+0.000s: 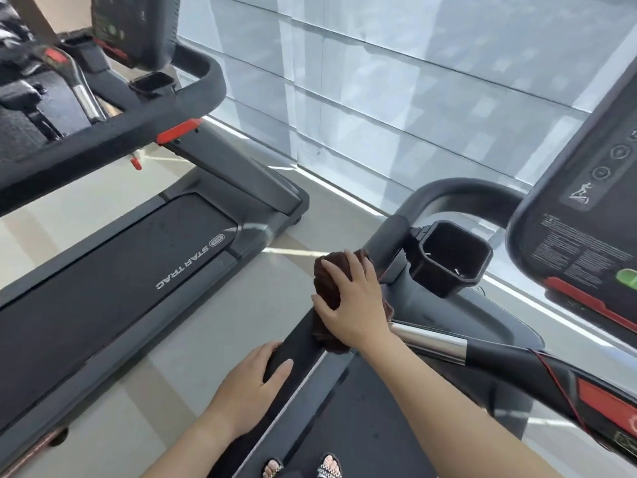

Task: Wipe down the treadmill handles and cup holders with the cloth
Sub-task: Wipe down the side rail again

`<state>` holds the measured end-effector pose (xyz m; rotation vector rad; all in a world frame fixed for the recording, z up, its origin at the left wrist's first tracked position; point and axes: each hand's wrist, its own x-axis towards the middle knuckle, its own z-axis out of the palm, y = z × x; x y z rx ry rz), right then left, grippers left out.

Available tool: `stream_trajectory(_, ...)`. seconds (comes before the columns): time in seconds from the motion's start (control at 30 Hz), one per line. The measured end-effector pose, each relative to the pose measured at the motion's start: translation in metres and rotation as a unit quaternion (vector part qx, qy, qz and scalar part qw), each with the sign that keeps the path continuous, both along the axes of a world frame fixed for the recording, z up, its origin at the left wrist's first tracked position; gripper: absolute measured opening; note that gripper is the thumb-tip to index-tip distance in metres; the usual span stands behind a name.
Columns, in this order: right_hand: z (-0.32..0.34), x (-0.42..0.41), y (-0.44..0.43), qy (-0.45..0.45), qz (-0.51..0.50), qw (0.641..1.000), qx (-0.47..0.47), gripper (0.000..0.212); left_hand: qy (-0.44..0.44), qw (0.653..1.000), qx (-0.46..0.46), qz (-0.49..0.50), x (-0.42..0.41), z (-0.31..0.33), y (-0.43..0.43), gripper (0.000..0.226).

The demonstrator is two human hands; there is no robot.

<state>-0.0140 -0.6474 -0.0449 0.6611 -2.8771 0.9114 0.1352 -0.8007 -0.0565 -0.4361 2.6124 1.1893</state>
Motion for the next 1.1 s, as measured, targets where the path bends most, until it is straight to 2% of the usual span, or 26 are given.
stream_trajectory(0.1,-0.004,0.001,0.007,0.001,0.031,0.999,0.037,0.064,-0.007,1.0,-0.004,-0.001,0.0,-0.002,0.0,0.049)
stream_trajectory(0.3,0.004,-0.025,-0.008,-0.016,-0.034,0.998,0.044,0.044,-0.002,1.0,-0.028,0.006,0.001,-0.003,0.002,0.051)
stream_trajectory(0.43,0.006,-0.006,-0.007,-0.01,0.003,1.0,-0.003,0.039,0.005,0.999,-0.032,0.014,0.003,-0.002,0.003,0.05)
stream_trajectory(0.7,0.001,0.053,-0.017,0.013,0.041,0.998,-0.055,0.036,0.008,0.999,0.02,0.038,0.038,0.008,-0.019,0.022)
stream_trajectory(0.93,0.017,0.063,-0.054,-0.01,-0.11,0.994,-0.022,0.028,-0.037,0.999,0.024,-0.02,0.101,0.015,-0.069,0.019)
stream_trajectory(1.1,0.018,0.136,-0.083,-0.027,-0.092,0.995,0.003,0.031,-0.029,0.996,0.04,-0.07,0.128,0.014,-0.098,0.018)
